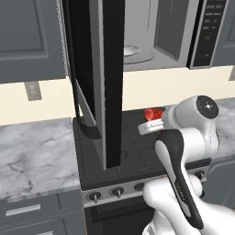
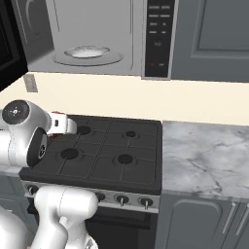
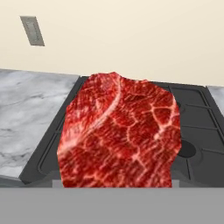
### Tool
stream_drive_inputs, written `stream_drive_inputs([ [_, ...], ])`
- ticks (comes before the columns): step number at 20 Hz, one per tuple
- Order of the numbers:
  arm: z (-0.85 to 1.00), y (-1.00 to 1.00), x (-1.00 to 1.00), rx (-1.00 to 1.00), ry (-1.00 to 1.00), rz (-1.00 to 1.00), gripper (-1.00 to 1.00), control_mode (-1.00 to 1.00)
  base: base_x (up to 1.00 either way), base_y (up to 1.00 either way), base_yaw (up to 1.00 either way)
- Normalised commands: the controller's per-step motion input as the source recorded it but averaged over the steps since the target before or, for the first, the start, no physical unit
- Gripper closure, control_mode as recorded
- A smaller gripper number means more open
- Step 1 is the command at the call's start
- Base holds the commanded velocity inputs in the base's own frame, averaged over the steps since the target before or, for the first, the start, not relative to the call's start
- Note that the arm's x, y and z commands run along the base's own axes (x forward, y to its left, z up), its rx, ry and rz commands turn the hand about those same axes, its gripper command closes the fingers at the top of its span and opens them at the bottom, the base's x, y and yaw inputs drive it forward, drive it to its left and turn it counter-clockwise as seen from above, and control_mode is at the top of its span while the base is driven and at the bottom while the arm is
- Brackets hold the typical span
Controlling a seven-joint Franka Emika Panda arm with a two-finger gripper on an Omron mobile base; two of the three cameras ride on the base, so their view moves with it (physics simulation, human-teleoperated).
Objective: Transport the steak from the fridge to the microwave and turn on the microwave.
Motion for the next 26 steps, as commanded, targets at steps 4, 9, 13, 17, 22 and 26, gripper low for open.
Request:
stream_drive_inputs([
  [4, 0.00, 0.00, 0.00, 0.00, 0.00, 0.00, 1.00, -1.00, 0.00, 0.00, 0.00],
  [9, 0.00, 0.00, 0.00, 0.00, 0.00, 0.00, 1.00, -1.00, 0.00, 0.00, 0.00],
  [13, 0.00, 0.00, 0.00, 0.00, 0.00, 0.00, 1.00, -1.00, 0.00, 0.00, 0.00],
  [17, 0.11, 0.00, 0.00, 0.01, -0.01, -0.03, 1.00, -1.00, 0.00, 0.00, 0.00],
  [22, 0.43, 0.00, 0.00, 0.02, -0.07, -0.03, 1.00, -1.00, 0.00, 0.00, 0.00],
  [26, 0.50, 0.00, 0.00, 0.04, -0.05, 0.00, 1.00, -1.00, 0.00, 0.00, 0.00],
])
